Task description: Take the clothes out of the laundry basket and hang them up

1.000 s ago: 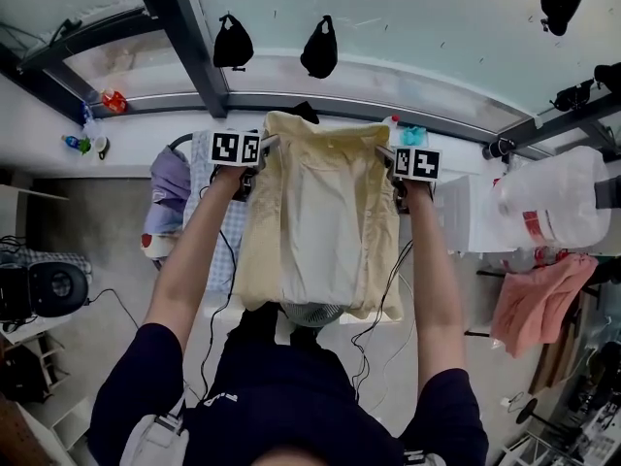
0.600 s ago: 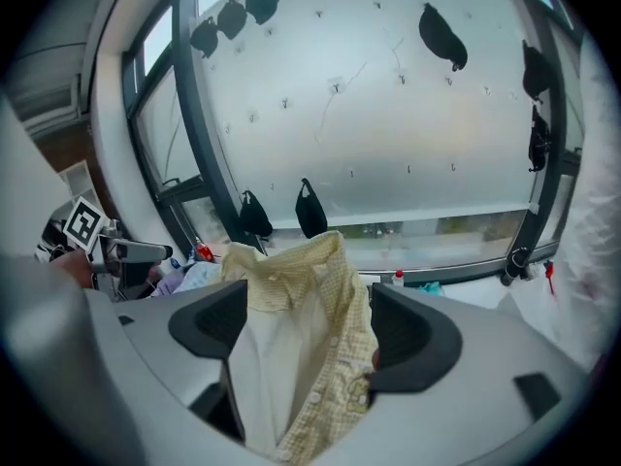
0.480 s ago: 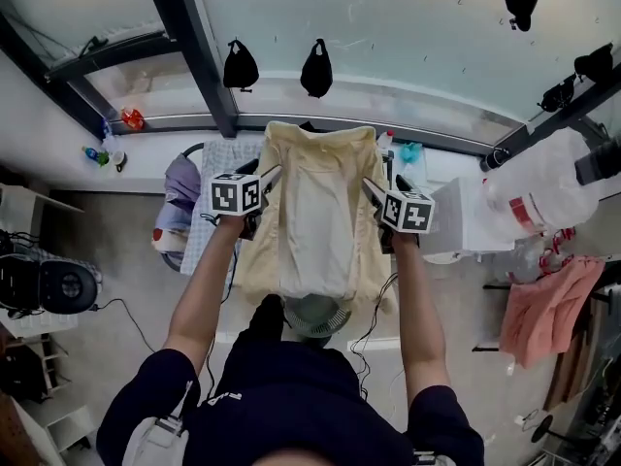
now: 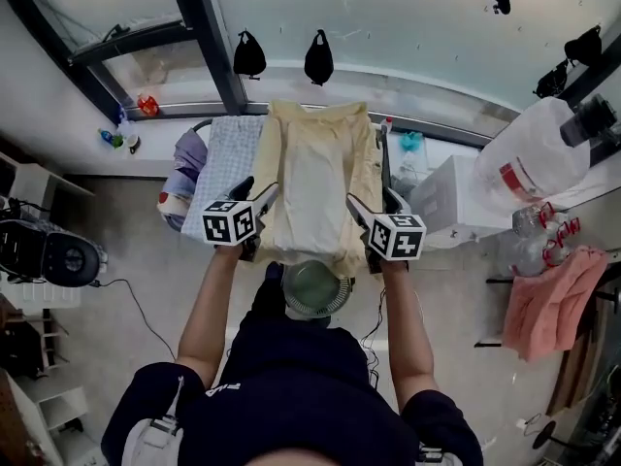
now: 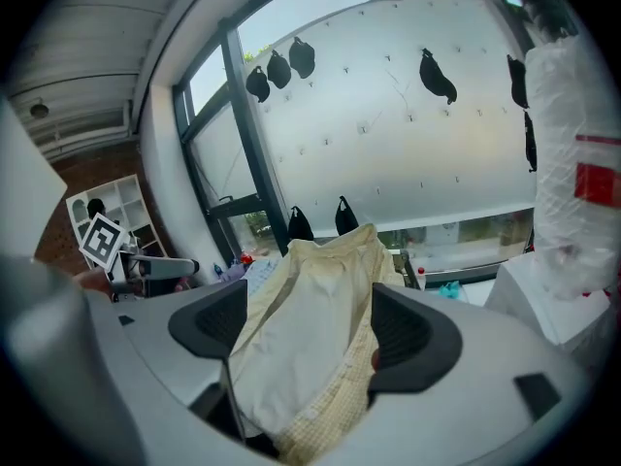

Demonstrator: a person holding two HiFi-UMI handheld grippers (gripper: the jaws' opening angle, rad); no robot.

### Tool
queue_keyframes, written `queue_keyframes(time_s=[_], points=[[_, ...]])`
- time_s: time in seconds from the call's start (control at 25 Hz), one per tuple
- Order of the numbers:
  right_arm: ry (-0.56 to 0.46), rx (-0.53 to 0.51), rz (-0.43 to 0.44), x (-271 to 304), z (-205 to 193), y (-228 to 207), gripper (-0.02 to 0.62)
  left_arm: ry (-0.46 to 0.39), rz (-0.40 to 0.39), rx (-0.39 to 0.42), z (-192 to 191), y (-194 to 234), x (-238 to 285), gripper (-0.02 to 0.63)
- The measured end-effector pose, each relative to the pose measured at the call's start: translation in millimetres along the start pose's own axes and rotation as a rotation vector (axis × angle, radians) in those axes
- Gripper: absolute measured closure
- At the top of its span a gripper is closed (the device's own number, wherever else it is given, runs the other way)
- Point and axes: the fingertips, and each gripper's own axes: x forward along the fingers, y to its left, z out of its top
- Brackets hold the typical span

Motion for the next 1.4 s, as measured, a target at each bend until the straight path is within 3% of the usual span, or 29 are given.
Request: queue_keyframes(time_s=[0.24,0.48,0.8,1.12,1.4], points=[[-0.026,-0.026,0.066,-56.0,-32.8,25.6,0.207,0.001,0.06,0.017,-49.8,-36.6,-59.9,0.324],[-0.042,-0.047,0.099,-86.5,-45.3,44.1,0.207,-0.021,0.088,0.011,-67.9,-59.9,-106.5,0.322],[-0.046,-0.045,0.103,-105.7,-59.7,90.9,0.207,-0.052,0.098,0.054,-69.9,-52.0,-159.0,0.318],[-0.042,0.005,0.001,-123.6,-86.4,149.2,0.207,-0.073,0.053,0.058,-87.1,-16.6,-222.8,0.318],[-0.056,-0.019,-0.053,-146.0,-116.3,209.0,0.207,-0.008,-0.001,0.041,-147.0,7.3,-270.1,0.318]])
